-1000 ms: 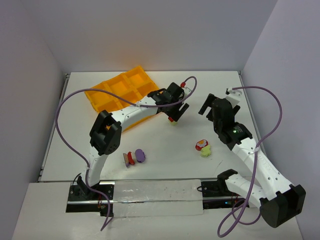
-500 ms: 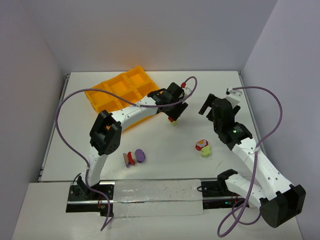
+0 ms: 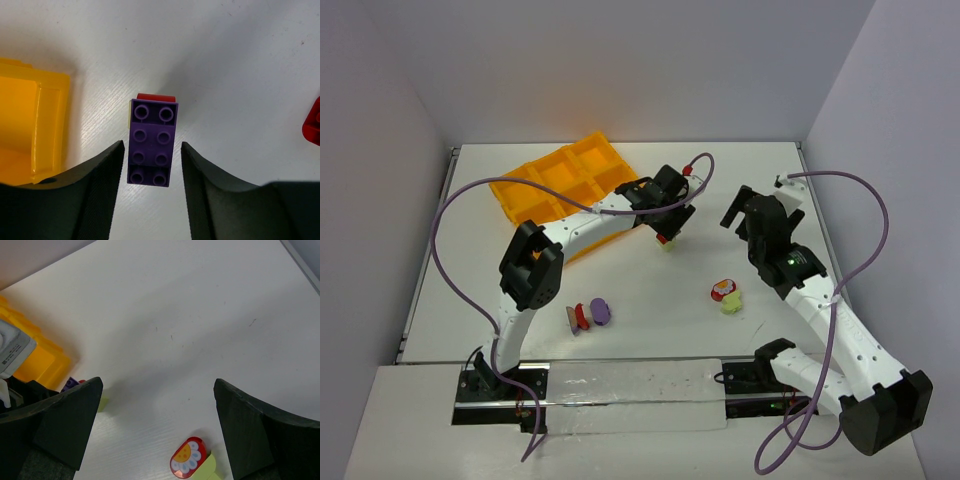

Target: Sort the legos into containers by color

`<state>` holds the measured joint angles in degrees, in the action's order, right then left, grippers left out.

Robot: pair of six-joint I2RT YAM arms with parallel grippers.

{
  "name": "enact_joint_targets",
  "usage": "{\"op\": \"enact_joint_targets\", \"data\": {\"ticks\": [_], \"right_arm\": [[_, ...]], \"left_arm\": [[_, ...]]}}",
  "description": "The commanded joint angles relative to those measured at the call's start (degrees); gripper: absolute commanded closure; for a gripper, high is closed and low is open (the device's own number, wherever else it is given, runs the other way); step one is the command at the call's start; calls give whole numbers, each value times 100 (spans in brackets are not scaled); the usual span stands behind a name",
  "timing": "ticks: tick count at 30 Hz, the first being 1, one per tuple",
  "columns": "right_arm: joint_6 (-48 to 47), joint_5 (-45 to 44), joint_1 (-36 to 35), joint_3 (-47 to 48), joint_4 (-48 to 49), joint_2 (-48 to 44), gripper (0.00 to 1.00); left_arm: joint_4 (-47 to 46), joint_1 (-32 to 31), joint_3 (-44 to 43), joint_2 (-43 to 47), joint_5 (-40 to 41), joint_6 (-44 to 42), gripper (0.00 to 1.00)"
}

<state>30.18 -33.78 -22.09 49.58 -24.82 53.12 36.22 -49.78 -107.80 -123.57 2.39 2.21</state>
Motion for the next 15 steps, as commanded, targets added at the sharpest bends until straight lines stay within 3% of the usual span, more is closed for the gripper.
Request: {"op": "enact_joint_targets", "data": {"ticks": [1, 9, 11, 14, 15], "right_arm": [[-73, -321, 29, 350, 100, -4, 0], [-130, -292, 88, 398, 170, 18, 0], [-135, -279, 99, 403, 179, 14, 0], [-185, -201, 103, 386, 214, 31, 0], [-237, -112, 130, 377, 234, 39, 0]], "left_arm": [[-247, -32, -3, 176, -167, 6, 49], [-243, -32, -47, 169, -195, -30, 57], [-205, -32, -81, 183, -186, -36, 67], [-186, 32, -114, 296, -317, 76, 100], [-204, 90, -62, 400, -548, 138, 100]]}}
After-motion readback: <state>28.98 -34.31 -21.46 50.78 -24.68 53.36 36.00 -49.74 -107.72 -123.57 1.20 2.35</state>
